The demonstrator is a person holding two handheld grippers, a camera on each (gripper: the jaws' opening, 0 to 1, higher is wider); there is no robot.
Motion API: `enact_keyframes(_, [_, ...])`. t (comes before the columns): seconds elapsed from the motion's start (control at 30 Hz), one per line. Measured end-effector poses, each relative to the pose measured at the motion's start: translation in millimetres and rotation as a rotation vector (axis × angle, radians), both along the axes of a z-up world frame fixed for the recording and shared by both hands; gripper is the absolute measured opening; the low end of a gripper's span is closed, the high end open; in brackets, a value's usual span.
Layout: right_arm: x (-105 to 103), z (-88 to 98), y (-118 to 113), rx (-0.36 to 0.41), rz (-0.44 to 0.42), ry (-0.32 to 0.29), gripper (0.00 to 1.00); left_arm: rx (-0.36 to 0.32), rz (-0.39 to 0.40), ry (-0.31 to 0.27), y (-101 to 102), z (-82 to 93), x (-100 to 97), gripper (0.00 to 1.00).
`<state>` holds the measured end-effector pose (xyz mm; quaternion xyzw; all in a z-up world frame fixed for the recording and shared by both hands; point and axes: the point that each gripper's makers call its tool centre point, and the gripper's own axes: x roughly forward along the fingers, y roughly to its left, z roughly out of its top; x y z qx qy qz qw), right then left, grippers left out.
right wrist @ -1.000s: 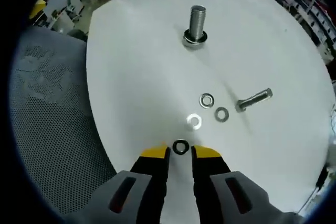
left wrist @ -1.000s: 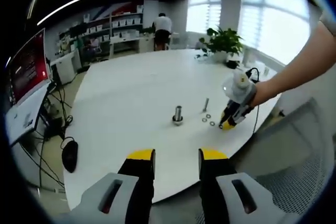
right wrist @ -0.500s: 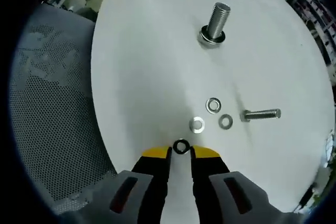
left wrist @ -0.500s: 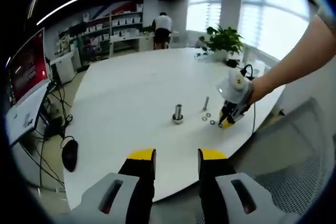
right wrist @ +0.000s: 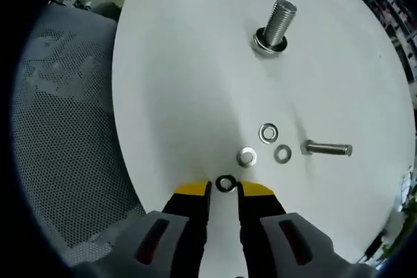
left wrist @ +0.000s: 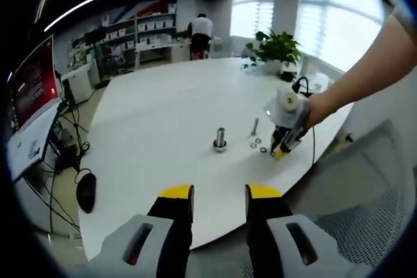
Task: Place the washer onto the threaded stud by aligning its center hole with the stud, sliding it down to the base, and recovering from edge contact or off-axis alignment until the washer reaches the visible bottom stop.
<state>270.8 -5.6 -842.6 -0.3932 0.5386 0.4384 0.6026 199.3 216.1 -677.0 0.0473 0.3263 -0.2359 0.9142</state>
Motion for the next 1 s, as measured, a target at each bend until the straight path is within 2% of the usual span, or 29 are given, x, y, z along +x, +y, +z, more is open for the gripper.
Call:
enact_keyframes(0.23, [-0.1, 0.2, 0.3, -0.011, -0.011, -0.012, 0.15, -0.002, 0.004, -0.004, 0.6, 0.8, 0.5, 0.29])
enact_keyframes(0.4, [0.7, 0.3, 0.9, -0.026, -0.05, -0.01, 0.14, -0.003, -0.001, 0.0, -0.2, 0.1, 0.2, 0.28])
enact_keyframes(0.47, [1.5, 0.0, 0.2, -0.024, -0.086, -0.008, 0.14, -0.005, 0.0, -0.001, -0.3, 0.6, 0.4, 0.28])
enact_keyframes(0.5, [1.8, -0.2, 0.2, -0.001, -0.135, 0.001, 0.14, -0.008, 0.002, -0.003, -0.1, 1.1, 0.6, 0.28])
enact_keyframes(0.57, [1.8, 0.4, -1.6, 0.009, -0.122, -0.002, 0.13, -0.01, 0.003, -0.003, 0.0, 1.3, 0.6, 0.28])
enact_keyframes(0.63, [2.2, 0.5, -0.1, -0.001, -0.052, -0.032, 0.13, -0.009, 0.001, -0.003, -0.3, 1.2, 0.5, 0.28])
enact_keyframes(0.8, [0.0, 0.5, 1.3, -0.009, -0.093, -0.069, 0.13, -0.008, -0.001, -0.003, -0.6, 1.2, 0.3, 0.28])
enact_keyframes(0.9, [2.3, -0.5, 0.8, 0.033, -0.145, -0.074, 0.13, -0.011, -0.003, -0.002, -0.9, 1.1, 0.0, 0.28])
enact_keyframes(1.0, [0.7, 1.9, 0.1, 0.064, -0.157, -0.08, 0.13, -0.015, -0.003, -0.001, -1.1, 0.9, 0.3, 0.28])
